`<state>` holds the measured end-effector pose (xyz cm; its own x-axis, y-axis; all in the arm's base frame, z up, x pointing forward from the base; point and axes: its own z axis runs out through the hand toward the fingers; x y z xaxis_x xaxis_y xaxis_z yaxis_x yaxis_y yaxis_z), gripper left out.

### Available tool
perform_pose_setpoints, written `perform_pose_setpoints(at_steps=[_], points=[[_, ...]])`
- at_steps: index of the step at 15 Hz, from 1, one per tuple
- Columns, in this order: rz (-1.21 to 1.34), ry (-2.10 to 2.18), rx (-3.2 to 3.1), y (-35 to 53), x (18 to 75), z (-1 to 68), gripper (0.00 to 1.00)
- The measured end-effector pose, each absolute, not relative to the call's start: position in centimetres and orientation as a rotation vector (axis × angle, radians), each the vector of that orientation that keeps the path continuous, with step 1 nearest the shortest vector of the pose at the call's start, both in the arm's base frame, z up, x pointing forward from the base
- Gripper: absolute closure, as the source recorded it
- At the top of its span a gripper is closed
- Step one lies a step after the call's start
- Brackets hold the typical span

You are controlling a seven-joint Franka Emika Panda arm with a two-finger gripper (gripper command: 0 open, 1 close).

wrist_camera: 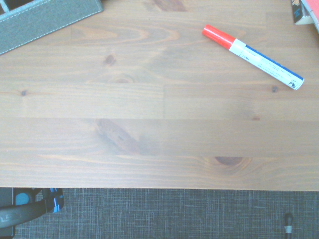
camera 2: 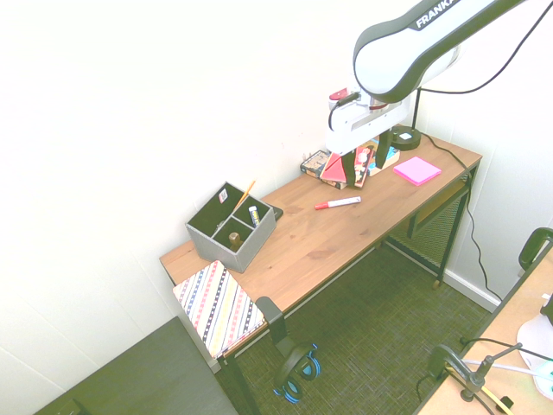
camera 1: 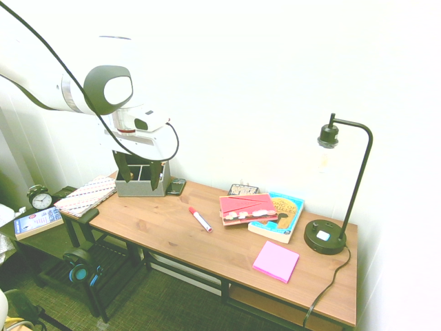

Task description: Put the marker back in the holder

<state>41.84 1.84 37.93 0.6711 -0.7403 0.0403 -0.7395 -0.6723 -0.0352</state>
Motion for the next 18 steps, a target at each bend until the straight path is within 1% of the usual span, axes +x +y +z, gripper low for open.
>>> perform_pose_setpoints(at_steps=[2,5,7,13,18], points=[[-0.078,1.251,-2.856,1.9,42.0,37.6,0.0],[-0.198,1.096,-2.891,1.9,43.5,36.5,0.0],[-0.219,0.99,-2.928,1.8,44.4,34.6,0.0],[-0.217,0.791,-3.051,-0.5,46.4,25.9,0.0],[-0.251,0.584,-3.108,-2.9,48.1,22.5,0.0]])
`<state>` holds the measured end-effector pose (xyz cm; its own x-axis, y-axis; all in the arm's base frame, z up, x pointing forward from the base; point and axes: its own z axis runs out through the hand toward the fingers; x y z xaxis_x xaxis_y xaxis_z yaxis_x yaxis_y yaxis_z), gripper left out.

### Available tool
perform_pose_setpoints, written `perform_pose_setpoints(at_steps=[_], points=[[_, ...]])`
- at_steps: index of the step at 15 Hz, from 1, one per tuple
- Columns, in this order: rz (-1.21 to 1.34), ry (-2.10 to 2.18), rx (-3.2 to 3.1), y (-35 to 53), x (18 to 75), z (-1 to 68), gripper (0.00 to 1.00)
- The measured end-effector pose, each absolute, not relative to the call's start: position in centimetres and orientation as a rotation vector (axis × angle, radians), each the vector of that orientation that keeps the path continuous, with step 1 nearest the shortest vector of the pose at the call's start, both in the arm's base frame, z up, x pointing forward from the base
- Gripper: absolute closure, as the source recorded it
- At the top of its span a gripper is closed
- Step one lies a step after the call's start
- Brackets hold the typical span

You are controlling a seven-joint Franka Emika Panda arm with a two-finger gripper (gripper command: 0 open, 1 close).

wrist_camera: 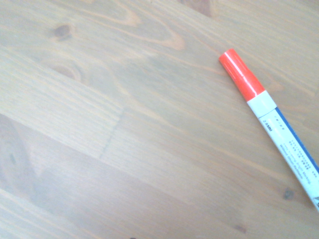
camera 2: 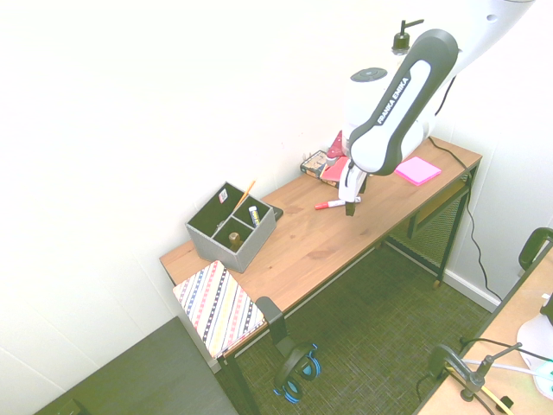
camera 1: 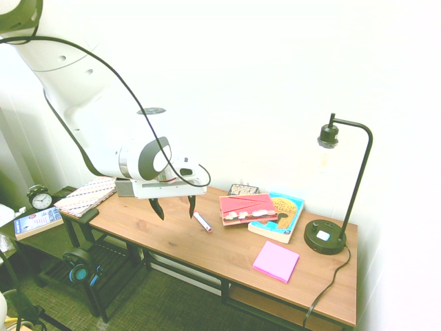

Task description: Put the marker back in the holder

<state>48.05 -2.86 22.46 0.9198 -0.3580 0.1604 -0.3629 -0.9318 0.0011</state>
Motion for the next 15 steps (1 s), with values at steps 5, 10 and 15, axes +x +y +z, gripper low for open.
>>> perform_pose_setpoints(at_steps=[5,10,15], points=[[0.307,-0.444,3.068,-4.3,49.8,20.4,0.0],[0.312,-0.39,3.078,-5.3,52.0,19.1,0.0],[0.272,-0.398,3.078,-6.6,54.0,16.4,1.0]])
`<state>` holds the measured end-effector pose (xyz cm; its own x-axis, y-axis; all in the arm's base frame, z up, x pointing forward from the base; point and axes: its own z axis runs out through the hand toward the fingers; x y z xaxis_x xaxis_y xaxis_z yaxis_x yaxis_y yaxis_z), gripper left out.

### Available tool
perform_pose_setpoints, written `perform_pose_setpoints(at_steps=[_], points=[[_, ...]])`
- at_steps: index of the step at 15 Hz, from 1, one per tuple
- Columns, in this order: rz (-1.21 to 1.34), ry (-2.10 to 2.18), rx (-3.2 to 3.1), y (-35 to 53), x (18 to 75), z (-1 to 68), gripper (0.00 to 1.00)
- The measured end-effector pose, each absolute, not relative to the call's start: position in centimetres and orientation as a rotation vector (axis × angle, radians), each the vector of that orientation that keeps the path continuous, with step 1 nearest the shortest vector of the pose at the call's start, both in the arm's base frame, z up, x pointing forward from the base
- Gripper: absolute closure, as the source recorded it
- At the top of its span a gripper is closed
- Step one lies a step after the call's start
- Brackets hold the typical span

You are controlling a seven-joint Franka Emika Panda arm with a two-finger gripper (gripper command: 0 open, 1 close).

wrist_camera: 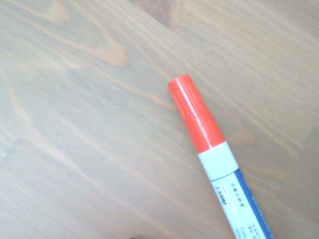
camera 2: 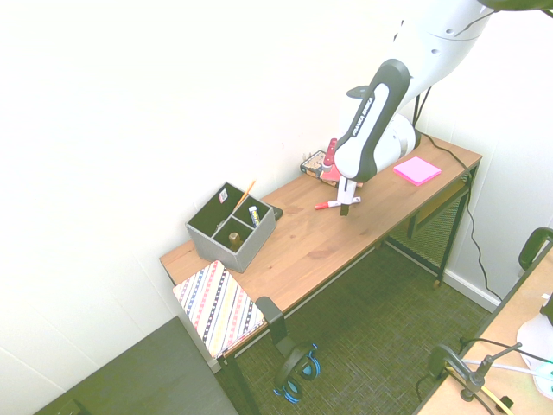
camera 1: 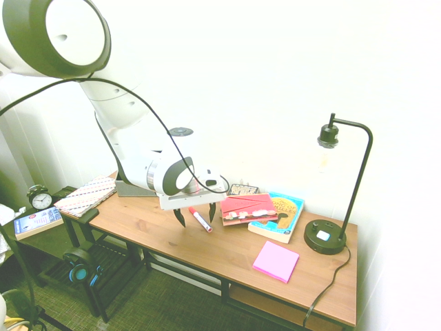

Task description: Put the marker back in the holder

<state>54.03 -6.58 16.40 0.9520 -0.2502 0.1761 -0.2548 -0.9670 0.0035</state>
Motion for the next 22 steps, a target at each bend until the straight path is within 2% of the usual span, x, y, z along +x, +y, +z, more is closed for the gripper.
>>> perform_pose_setpoints(at_steps=[6,22], points=[[0.252,-0.403,3.079,-6.9,56.1,16.1,1.0],[0.242,-0.466,3.08,-7.2,55.8,15.9,1.0]])
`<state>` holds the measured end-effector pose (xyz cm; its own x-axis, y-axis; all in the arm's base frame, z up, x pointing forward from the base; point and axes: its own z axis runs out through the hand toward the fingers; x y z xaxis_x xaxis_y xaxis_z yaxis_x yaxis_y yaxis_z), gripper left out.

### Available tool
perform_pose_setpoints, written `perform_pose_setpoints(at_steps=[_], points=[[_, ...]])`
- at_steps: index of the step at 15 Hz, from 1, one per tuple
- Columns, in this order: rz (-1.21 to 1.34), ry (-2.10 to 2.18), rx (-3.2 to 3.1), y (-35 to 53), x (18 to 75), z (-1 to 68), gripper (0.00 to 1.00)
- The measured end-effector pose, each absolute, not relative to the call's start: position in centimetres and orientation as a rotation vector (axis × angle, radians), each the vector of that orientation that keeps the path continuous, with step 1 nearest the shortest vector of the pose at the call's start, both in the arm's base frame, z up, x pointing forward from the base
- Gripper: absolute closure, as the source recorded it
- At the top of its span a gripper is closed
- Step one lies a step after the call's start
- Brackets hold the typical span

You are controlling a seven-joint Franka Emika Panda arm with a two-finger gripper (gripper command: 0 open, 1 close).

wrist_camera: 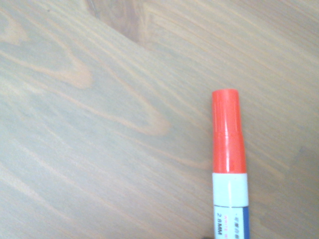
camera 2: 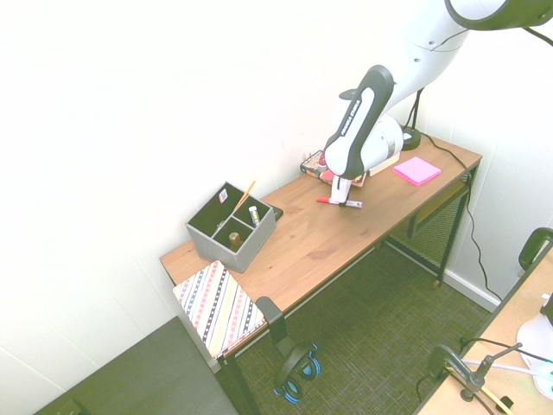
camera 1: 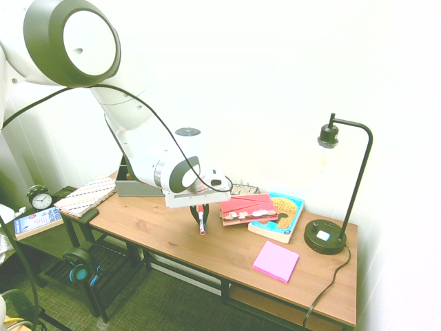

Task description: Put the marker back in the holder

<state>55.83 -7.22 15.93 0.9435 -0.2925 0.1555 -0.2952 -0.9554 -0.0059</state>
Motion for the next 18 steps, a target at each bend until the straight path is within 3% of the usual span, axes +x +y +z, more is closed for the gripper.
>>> perform_pose_setpoints(at_steps=[4,10,18], points=[[0.116,-0.648,3.103,-5.7,55.9,21.1,1.0],[-0.237,-1.083,2.973,6.8,58.6,34.4,1.0],[-0.845,-1.502,2.666,13.4,64.5,32.3,1.0]])
